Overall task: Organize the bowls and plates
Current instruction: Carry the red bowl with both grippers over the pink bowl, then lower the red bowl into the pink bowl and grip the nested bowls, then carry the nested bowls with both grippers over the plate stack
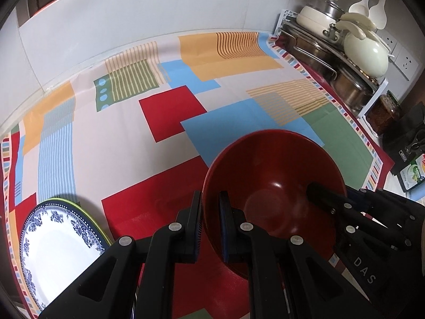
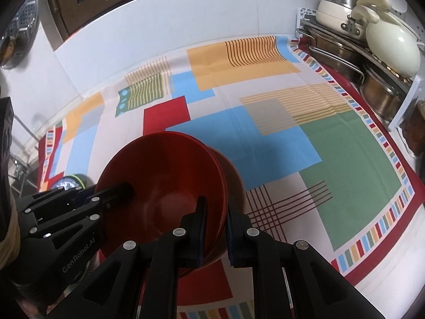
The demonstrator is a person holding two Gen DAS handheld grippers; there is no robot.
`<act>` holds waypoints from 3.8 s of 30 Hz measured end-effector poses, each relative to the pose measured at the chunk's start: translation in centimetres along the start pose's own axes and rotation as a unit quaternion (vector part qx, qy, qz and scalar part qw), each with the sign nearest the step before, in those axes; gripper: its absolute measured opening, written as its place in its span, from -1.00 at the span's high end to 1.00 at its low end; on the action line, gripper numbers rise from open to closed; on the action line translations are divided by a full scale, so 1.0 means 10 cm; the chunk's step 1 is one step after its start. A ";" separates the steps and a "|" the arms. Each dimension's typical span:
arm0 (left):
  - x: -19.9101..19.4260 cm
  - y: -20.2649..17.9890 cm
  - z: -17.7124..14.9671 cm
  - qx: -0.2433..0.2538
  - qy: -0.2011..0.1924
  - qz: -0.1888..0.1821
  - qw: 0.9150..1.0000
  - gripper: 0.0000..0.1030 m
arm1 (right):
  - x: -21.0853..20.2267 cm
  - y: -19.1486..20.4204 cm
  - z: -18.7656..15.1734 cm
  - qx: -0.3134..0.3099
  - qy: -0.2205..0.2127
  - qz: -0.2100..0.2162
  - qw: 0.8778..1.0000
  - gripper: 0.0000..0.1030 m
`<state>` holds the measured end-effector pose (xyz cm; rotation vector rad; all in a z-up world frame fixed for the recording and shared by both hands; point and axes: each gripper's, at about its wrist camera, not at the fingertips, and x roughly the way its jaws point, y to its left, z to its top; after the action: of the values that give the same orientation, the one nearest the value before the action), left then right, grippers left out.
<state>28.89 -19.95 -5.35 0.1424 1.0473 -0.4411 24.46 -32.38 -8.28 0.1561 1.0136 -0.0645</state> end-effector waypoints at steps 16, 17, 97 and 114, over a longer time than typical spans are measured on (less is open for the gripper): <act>-0.12 -0.02 -0.01 -0.009 -0.018 -0.003 1.000 0.38 | -0.02 0.03 -0.06 -0.050 -0.001 0.005 0.999 0.33; -0.14 -0.01 -0.01 -0.012 -0.020 -0.003 1.000 0.35 | -0.04 0.05 -0.07 -0.056 -0.005 0.004 0.998 0.29; -0.26 0.34 -0.11 -0.122 0.014 0.006 0.992 0.52 | 0.10 0.09 0.10 0.014 0.038 0.047 0.998 0.48; -0.89 1.14 -0.44 -0.165 -0.025 0.035 0.985 0.52 | -0.19 1.00 0.07 -0.030 0.013 0.085 0.996 0.48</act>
<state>26.39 -5.70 -0.92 -0.1254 1.0472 -0.2014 25.27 -22.67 -5.27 0.1874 1.0232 0.1236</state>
